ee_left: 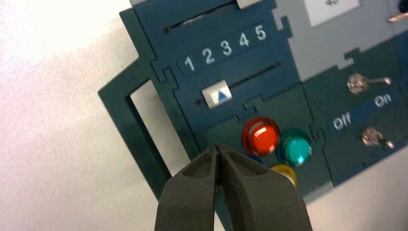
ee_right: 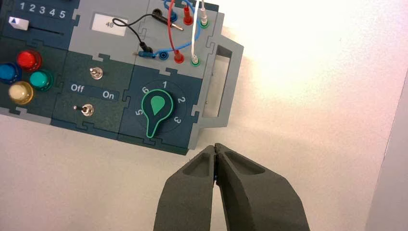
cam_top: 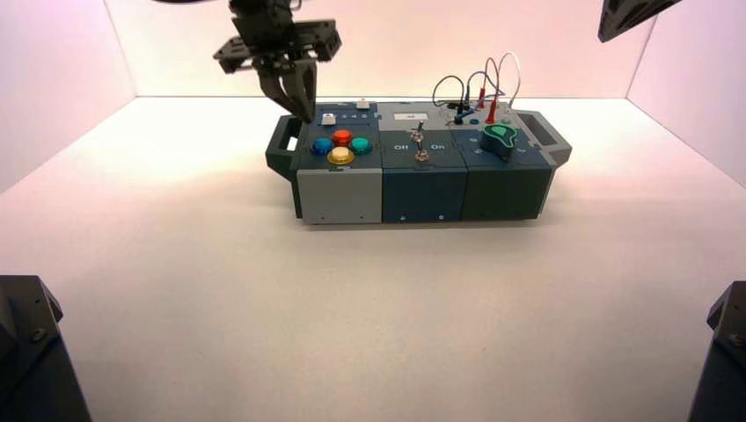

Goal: Move the bottom slider to position 4.

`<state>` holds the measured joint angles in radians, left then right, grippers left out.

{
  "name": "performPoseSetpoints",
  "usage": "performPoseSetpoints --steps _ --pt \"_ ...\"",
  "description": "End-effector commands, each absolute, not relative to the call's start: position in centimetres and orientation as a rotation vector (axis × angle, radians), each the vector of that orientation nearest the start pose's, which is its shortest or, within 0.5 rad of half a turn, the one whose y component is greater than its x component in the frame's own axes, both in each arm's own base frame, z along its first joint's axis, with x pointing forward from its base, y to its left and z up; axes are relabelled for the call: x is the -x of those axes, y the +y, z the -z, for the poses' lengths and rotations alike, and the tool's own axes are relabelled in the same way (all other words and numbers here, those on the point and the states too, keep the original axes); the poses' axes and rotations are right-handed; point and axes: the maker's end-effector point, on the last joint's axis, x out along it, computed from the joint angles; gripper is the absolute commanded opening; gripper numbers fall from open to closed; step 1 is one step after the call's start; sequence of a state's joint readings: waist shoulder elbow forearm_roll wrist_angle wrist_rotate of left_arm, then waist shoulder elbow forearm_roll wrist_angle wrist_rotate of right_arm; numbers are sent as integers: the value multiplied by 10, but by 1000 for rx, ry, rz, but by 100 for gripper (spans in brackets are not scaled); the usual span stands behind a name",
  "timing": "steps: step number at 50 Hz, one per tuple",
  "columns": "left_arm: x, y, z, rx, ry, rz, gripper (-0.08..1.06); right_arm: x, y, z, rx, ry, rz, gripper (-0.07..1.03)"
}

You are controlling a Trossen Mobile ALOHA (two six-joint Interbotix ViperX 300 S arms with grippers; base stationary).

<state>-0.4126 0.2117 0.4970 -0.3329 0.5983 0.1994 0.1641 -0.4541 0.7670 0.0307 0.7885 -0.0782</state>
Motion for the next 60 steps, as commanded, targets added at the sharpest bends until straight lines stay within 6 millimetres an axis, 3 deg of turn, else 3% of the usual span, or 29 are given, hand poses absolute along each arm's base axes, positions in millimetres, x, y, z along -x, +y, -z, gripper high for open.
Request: performPoseSetpoints --steps 1,24,44,60 --pt "-372 -191 -56 -71 1261 457 -3 -284 50 -182 119 1070 -194 -3" --pt "-396 -194 -55 -64 1276 461 -3 -282 50 -181 115 1070 -192 -3" --pt "-395 -214 -58 -74 1279 495 -3 -282 50 -180 115 1069 -192 -3" --pt "-396 -218 -51 -73 1296 500 -3 -281 49 -178 118 1076 -191 -3"
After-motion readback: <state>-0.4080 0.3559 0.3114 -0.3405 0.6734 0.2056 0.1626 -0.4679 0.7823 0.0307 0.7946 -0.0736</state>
